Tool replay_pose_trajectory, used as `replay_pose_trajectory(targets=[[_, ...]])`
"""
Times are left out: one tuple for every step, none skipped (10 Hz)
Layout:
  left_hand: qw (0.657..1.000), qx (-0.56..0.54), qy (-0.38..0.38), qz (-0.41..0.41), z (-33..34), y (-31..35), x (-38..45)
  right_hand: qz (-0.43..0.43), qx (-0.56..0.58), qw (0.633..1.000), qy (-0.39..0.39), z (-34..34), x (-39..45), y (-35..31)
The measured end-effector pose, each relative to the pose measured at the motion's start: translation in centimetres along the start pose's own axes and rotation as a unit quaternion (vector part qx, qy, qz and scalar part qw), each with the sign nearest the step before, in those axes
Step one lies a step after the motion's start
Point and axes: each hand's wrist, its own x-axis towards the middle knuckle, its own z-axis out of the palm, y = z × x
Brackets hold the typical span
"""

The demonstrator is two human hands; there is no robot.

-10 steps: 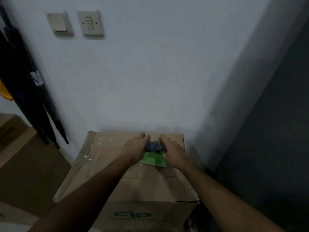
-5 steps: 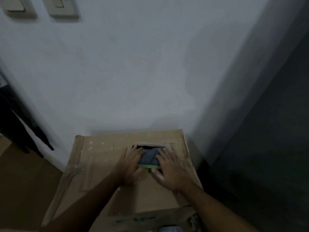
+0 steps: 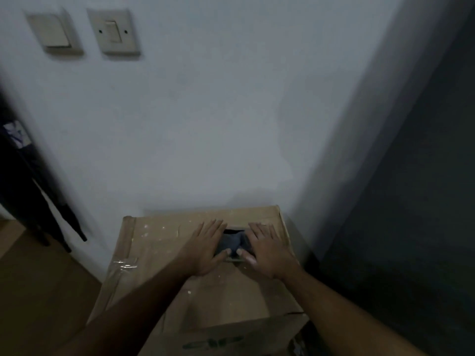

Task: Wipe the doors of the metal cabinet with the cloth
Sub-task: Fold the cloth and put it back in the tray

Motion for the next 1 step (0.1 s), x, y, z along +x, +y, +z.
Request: replay_pose_trajectory(targets=[[0.999,0.011,0.03,0.016,-4.34,-0.15,0.95,0.011,-0.002,0.999,0.033,-3.75,1.2,0.23]])
